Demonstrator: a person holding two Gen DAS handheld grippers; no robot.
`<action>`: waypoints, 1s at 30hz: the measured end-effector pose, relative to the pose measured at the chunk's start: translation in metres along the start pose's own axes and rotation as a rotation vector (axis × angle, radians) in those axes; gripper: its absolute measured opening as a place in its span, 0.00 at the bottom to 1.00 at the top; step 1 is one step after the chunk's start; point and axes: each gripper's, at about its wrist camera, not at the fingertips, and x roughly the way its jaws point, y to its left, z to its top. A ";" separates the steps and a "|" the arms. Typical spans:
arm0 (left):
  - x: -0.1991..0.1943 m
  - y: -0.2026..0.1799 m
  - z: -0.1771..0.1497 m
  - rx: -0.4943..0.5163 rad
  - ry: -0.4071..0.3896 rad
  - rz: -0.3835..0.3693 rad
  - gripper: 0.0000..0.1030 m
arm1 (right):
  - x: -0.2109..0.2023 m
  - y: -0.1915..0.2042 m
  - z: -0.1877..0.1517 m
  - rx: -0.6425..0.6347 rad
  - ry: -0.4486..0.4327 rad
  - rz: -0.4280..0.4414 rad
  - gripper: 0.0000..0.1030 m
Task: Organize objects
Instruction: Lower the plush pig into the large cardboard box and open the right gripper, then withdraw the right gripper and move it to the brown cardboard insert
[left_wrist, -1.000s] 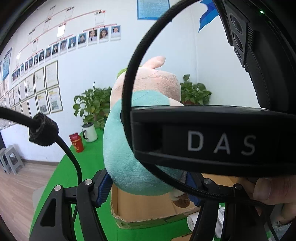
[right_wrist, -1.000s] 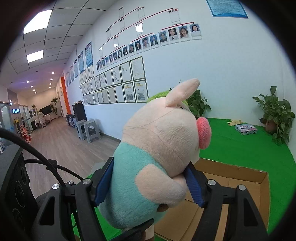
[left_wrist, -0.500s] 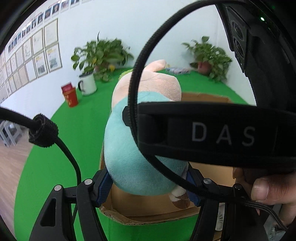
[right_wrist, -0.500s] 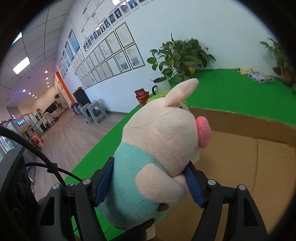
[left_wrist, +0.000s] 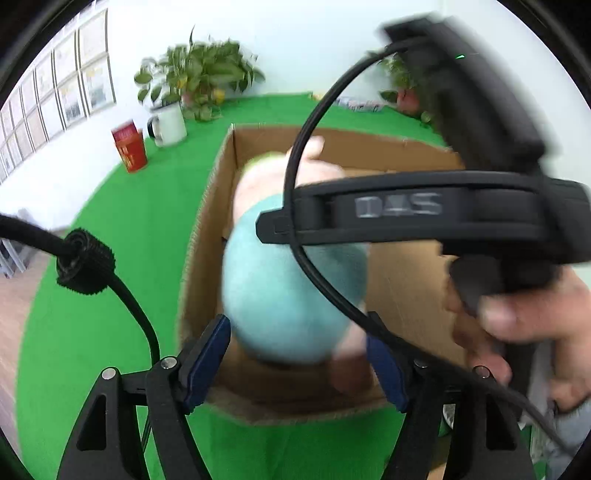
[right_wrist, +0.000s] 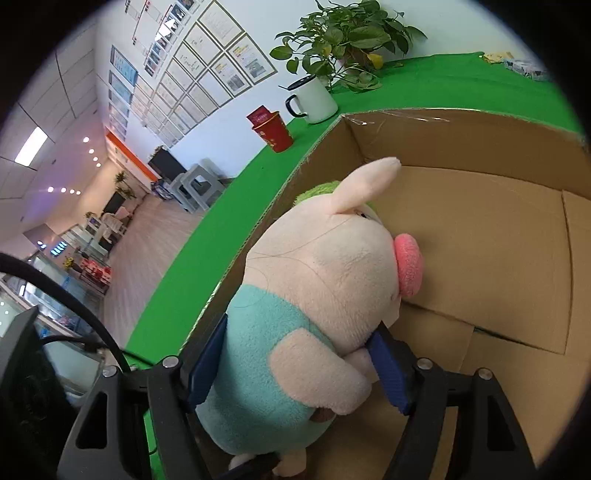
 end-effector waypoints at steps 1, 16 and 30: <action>-0.003 0.017 0.016 0.014 -0.026 0.020 0.68 | 0.001 -0.001 0.001 0.013 -0.001 0.006 0.72; -0.028 0.064 0.034 -0.094 -0.095 -0.040 0.69 | -0.019 -0.002 -0.007 0.155 -0.003 0.113 0.98; -0.047 0.094 -0.004 -0.153 -0.096 -0.167 0.69 | -0.001 0.006 -0.035 0.188 0.104 0.100 0.77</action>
